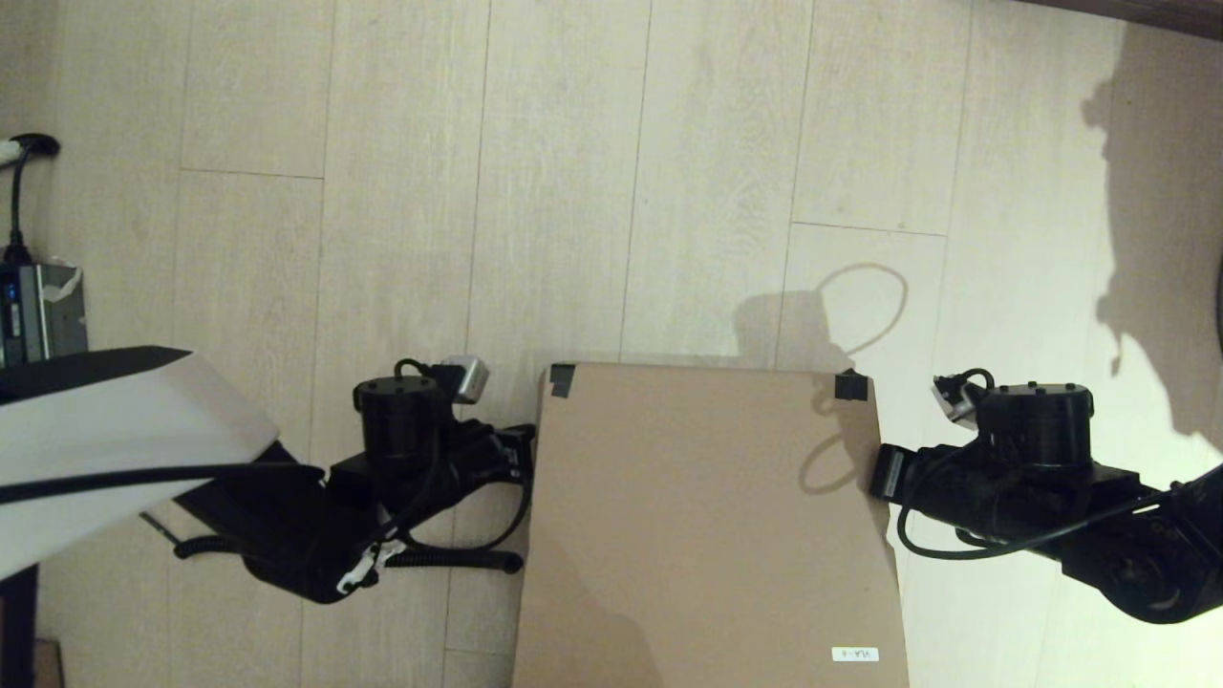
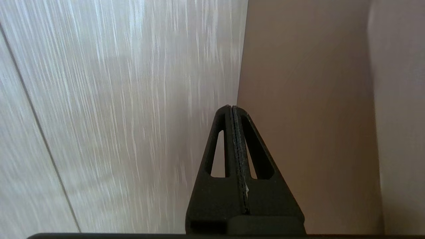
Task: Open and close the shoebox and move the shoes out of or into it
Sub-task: Open the shoe box
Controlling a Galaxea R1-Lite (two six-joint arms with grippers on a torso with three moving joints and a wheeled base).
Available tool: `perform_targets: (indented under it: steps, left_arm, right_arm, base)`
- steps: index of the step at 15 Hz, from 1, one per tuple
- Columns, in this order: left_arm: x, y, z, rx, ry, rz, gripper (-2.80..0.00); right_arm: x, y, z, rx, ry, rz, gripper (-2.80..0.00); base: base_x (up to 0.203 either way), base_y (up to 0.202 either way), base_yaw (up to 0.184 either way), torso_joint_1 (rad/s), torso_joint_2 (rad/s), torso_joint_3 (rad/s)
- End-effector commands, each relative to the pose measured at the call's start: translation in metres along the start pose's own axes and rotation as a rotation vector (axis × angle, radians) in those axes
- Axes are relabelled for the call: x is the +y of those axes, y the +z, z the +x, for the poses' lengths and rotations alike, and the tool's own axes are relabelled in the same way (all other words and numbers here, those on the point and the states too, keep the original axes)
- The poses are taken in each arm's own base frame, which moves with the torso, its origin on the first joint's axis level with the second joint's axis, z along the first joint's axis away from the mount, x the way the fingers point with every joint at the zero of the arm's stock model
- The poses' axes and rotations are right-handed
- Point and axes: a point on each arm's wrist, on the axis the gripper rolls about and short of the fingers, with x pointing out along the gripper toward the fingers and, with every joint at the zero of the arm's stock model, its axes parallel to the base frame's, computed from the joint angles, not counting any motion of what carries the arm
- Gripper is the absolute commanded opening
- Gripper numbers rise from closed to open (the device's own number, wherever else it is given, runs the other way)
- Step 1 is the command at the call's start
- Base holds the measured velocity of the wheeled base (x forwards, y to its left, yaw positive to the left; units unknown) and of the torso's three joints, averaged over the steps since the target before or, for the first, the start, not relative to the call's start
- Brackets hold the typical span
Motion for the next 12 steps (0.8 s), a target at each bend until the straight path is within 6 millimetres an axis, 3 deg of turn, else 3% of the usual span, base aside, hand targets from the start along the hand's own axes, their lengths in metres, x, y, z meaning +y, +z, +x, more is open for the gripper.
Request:
perform_targets:
  steps: [1, 7, 12]
  left_arm:
    - [0.001, 0.010, 0.008, -0.036, -0.003, 0.001, -2.80]
    - [0.007, 0.058, 0.043, -0.144, 0.004, -0.026, -2.80]
    - [0.017, 0.106, 0.066, -0.272, 0.024, -0.039, -2.80]
  right_arm:
    - [0.001, 0.004, 0.010, -0.011, 0.009, 0.001, -2.80]
    - [0.014, 0.050, 0.045, -0.138, 0.037, -0.001, -2.80]
    - [0.026, 0.087, 0.058, -0.240, 0.076, 0.022, -2.80]
  base:
    - [0.000, 0.000, 0.000, 0.000, 0.00, 0.000]
    - [0.000, 0.000, 0.000, 0.000, 0.00, 0.000]
    - [0.000, 0.000, 0.000, 0.000, 0.00, 0.000]
